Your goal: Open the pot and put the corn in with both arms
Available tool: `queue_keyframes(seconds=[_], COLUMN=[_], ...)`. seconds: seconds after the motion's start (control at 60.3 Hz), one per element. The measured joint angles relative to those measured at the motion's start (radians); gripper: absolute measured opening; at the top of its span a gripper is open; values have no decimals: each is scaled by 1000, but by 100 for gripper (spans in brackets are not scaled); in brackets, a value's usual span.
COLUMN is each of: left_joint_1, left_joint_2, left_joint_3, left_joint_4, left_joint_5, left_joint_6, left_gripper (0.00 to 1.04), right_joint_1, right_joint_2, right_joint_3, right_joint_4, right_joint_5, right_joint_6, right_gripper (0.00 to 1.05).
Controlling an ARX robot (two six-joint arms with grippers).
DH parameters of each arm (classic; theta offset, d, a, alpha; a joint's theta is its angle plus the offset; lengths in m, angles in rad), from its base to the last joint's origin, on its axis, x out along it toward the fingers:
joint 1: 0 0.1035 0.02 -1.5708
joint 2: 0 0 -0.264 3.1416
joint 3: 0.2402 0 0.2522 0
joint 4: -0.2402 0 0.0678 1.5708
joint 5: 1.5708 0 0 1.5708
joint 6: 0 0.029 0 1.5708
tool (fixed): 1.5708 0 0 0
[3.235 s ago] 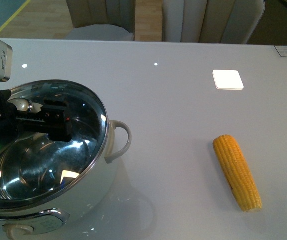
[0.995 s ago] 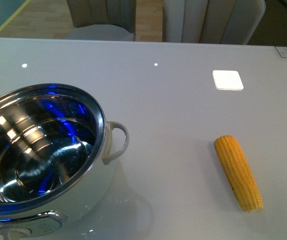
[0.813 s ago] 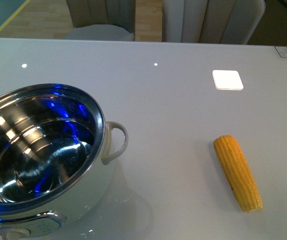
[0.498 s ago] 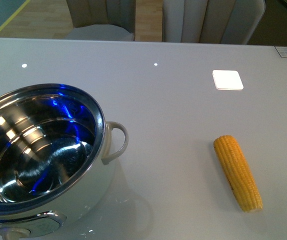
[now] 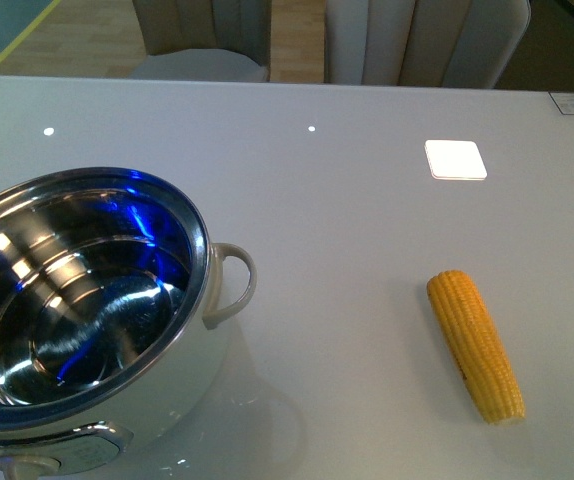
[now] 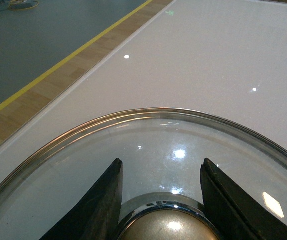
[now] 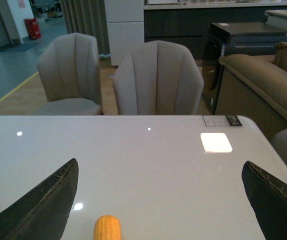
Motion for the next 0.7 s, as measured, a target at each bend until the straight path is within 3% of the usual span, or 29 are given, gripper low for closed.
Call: queue_keyframes(seconds=[0.116, 0.448, 0.697], left_joint_1=[0, -6, -18], left_joint_2=[0, -71, -396], left_joint_3=[0, -64, -186], left_joint_4=[1, 0, -25], left_joint_5=[1, -30, -14], left_joint_6=[-3, -27, -81], left_gripper=[44, 99, 98], right_joint_1=[0, 0, 0], right_joint_2=[0, 0, 0], right_joint_3=[0, 0, 0], right_joint_4=[0, 0, 0], right_joint_5=[0, 0, 0], right_joint_6=[0, 0, 0], right_gripper=[96, 96, 96])
